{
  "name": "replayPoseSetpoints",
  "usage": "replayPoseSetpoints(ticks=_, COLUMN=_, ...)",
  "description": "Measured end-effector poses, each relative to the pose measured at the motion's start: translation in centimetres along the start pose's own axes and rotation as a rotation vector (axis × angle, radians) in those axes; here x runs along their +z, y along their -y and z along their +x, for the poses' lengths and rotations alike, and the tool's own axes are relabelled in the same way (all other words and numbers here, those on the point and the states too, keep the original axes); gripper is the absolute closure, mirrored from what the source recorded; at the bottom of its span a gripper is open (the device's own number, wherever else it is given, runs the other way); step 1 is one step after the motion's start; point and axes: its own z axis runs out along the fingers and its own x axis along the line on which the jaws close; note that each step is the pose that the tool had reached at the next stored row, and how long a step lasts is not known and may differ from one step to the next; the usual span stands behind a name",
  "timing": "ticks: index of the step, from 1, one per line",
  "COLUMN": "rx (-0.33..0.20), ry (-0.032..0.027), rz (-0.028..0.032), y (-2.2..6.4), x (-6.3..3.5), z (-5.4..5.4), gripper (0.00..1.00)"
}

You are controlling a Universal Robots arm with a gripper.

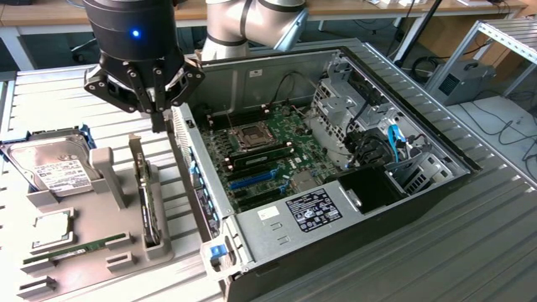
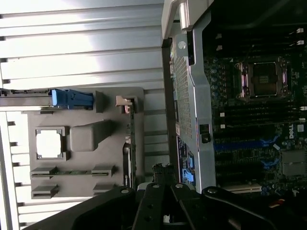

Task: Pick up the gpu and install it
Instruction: 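Reach for the gpu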

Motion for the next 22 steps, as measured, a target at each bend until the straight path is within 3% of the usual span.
replayPoseSetpoints(ticks=22, rx=0.0, ry=0.0002, rz=0.0028, y=0.95, x=-0.02, z=-0.07, gripper=0.89)
